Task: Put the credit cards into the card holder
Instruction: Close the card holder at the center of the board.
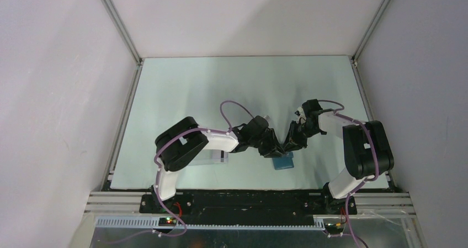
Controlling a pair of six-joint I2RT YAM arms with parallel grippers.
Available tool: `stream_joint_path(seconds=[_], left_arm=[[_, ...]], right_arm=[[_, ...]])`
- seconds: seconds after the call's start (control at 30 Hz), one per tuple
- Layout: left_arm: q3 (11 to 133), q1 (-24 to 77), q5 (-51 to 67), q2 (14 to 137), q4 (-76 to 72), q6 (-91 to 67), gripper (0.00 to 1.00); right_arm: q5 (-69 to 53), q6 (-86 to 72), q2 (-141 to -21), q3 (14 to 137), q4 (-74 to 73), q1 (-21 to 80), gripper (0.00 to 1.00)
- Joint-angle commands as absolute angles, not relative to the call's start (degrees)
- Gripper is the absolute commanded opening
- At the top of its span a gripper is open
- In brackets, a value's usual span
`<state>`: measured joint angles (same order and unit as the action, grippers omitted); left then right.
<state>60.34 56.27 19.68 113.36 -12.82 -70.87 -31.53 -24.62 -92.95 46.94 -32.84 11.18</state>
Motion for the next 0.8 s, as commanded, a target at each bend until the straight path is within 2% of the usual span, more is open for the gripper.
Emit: stream_joint_path(seconds=[0.0,0.2,0.47,0.7,0.77], left_arm=[[62.7,56.3,18.7,113.6,-12.3,-68.8,0.35],[63.4,56.5,18.3,112.7,-12.4,-68.3,0.37],[65.1,57.0,18.5,114.5,-12.3,-68.6,0.24],[65.0,57.0,18.6,114.9,-12.3,-68.7,0.17],[65.0,57.0,18.6,115.0,-12.3,-68.7,0.12]], right_arm=[[-27.5,-23.5,-95.2,45.7,-31.4,11.9,0.22],[-26.5,-23.5,-95.5,45.7,-31.7,11.9,0.22],[-26.0,-23.3,-95.4,45.6,-32.0,11.9,0.22],[-26.1,-23.3,-95.4,45.7,-31.9,11.9,0.22],[-26.1,-23.3,-95.4,45.7,-31.9,12.0,0.22]])
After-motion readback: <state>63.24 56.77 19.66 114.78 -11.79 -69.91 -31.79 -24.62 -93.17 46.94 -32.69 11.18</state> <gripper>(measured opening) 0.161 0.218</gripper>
